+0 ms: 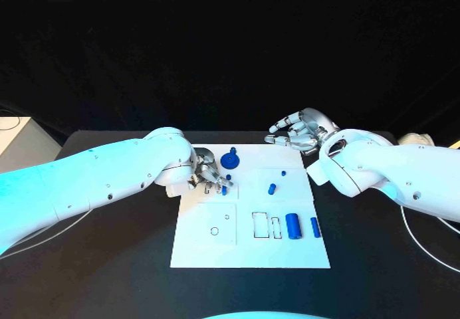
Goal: Assemble the parts on the task board
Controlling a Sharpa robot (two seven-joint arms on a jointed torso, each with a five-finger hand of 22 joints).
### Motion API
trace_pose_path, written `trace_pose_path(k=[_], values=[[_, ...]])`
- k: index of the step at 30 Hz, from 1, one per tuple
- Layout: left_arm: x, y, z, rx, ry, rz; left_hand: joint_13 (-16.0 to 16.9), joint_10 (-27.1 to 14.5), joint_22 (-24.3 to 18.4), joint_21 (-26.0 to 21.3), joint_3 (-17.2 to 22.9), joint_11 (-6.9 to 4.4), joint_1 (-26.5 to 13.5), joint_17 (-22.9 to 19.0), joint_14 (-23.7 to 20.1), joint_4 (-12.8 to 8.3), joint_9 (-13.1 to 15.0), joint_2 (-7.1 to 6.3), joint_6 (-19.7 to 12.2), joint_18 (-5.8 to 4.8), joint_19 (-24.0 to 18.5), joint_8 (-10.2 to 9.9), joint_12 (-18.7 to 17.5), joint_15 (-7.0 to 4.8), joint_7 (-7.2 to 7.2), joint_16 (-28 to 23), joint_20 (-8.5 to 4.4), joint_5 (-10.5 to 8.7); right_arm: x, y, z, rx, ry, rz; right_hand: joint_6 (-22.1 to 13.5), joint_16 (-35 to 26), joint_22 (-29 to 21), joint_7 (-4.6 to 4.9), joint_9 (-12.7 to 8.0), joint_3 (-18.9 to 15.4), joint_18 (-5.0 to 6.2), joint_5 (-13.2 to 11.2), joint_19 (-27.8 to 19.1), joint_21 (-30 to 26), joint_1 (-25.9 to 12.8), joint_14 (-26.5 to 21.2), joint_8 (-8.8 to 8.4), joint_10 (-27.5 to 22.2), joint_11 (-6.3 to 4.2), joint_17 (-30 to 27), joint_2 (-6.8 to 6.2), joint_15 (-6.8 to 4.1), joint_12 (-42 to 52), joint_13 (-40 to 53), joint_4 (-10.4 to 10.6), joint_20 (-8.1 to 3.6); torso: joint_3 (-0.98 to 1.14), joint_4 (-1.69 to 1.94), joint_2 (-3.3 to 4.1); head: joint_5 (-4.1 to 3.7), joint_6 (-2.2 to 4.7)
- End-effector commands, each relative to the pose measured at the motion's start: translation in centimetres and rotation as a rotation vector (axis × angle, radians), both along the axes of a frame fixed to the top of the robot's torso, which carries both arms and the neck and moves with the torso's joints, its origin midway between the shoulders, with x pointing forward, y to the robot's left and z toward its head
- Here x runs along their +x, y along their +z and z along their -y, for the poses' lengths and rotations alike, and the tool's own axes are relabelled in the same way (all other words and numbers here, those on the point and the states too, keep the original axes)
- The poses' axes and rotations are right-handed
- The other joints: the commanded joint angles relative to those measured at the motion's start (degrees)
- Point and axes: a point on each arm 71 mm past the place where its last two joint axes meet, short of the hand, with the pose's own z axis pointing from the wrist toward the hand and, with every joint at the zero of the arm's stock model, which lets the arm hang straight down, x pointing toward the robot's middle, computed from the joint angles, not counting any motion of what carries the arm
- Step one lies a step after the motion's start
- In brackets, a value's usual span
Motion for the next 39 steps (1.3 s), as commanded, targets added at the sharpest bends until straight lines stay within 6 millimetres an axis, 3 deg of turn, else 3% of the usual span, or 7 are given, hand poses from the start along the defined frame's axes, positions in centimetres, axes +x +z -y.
trace_pose_path(k=[1, 16, 26, 30, 33, 38, 39], values=[[-0.17, -0.05, 0.33, 0.012, -0.030, -0.021, -0.2, -0.6, -0.1, 0.0, -0.3, -0.07, -0.3, 3.8, 0.9, -0.1, 0.2, 0.38, -0.6, -0.30, -0.1, 0.4, -0.5, -0.28, -0.06, -0.3, -0.11, 0.08, -0.03, -0.02, -0.14, -0.015, 0.016, -0.003, -0.1, 0.3, 14.0, 0.00, 0.0, 0.0, 0.05, 0.2, 5.2, -0.2, -0.5, 6.1, 0.20, -0.4, -0.12, 15.0, 0.00, 0.22, -0.2, 5.5, 0.3, 0.48, 0.01, 0.04, 0.03, -0.05, -0.11], [-0.34, -0.20, 0.90, 0.005, -0.046, -0.032, -0.4, -0.9, -0.1, 0.0, 0.0, -0.17, 1.3, 3.8, 0.8, -0.2, 1.2, 1.22, -0.6, -0.28, -0.3, 1.2, -0.5, -0.33, -0.19, -0.3, -0.12, 0.10, 0.02, -0.08, -0.28, -0.021, 0.019, -0.008, -0.1, 0.3, 14.0, -0.01, 0.0, 0.0, 0.06, 0.2, 5.2, -0.2, -0.7, 6.1, 0.21, -0.5, -0.12, 15.0, 0.01, 0.23, -0.2, 5.5, 0.3, 0.49, 0.02, 0.09, 0.00, -0.24, -0.26], [-0.25, -0.20, 1.02, -0.008, -0.041, -0.030, -0.3, -0.6, 0.1, 0.1, 2.3, -0.56, 5.4, 4.1, 0.9, -0.6, 2.7, 3.66, -1.0, -0.31, -0.3, 2.0, -0.2, -0.66, -0.59, -0.3, -0.30, 0.09, 0.02, -0.11, -0.31, -0.025, 0.020, -0.011, -0.1, 0.3, 14.0, -0.02, 0.0, 0.0, 0.06, 0.2, 5.2, -0.2, -0.7, 6.1, 0.24, -0.4, -0.12, 15.0, 0.05, 0.22, -0.1, 5.6, 0.3, 0.49, 0.04, 0.02, 0.08, -0.22, -0.30], [-0.24, -0.21, 1.15, -0.014, -0.042, -0.032, -0.5, -0.6, 0.3, 0.2, 6.0, -0.94, 9.2, 4.3, 0.9, -1.4, 3.6, 4.85, -1.4, -0.33, -0.2, 2.4, -0.2, -1.03, -0.99, -0.3, -0.56, 0.11, 0.03, -0.13, -0.32, -0.027, 0.021, -0.013, -0.1, 0.3, 14.0, -0.02, 0.0, 0.0, 0.07, 0.3, 5.1, -0.3, -0.8, 6.0, 0.25, -0.5, -0.13, 15.0, 0.07, 0.22, -0.2, 5.5, 0.3, 0.49, 0.05, -0.02, 0.09, -0.20, -0.36], [-0.22, -0.21, 1.18, -0.017, -0.042, -0.032, -0.6, -0.6, 0.4, 0.2, 9.5, -1.10, 10.9, 4.4, 1.0, -2.0, 4.5, 4.63, -1.6, -0.35, -0.2, 2.7, -0.3, -1.22, -1.14, -0.3, -0.75, 0.09, 0.03, -0.14, -0.31, -0.028, 0.021, -0.014, 0.0, 0.3, 14.0, -0.03, 0.0, 0.0, 0.07, 0.3, 5.1, -0.3, -0.8, 6.0, 0.26, -0.5, -0.13, 14.9, 0.09, 0.22, -0.2, 5.5, 0.2, 0.49, 0.05, 0.02, 0.07, -0.22, -0.43], [-0.18, -0.22, 1.09, -0.029, -0.036, -0.037, -0.7, -0.2, 0.7, 0.4, 18.0, -1.39, 12.4, 4.7, 1.1, -4.6, 6.3, 3.11, -2.3, -0.40, -0.1, 3.6, -0.3, -1.46, -1.42, -0.3, -1.01, 0.10, 0.04, -0.16, -0.29, -0.030, 0.021, -0.016, 0.0, 0.3, 14.0, -0.03, 0.0, 0.0, 0.07, 0.4, 5.1, -0.3, -0.8, 6.0, 0.27, -0.4, -0.14, 14.9, 0.11, 0.22, -0.2, 5.5, 0.2, 0.49, 0.07, 0.06, 0.06, -0.28, -0.55], [-0.18, -0.22, 1.06, -0.033, -0.034, -0.038, -0.8, 0.0, 0.8, 0.5, 22.2, -1.37, 12.1, 4.8, 1.2, -6.1, 7.3, 2.08, -2.5, -0.42, -0.1, 4.2, -0.4, -1.46, -1.32, -0.2, -1.10, 0.04, 0.04, -0.17, -0.28, -0.030, 0.021, -0.017, 0.0, 0.3, 14.0, -0.03, 0.0, 0.0, 0.07, 0.4, 5.1, -0.3, -0.8, 6.0, 0.27, -0.4, -0.14, 14.9, 0.11, 0.22, -0.2, 5.5, 0.2, 0.49, 0.07, 0.06, 0.05, -0.32, -0.56]])
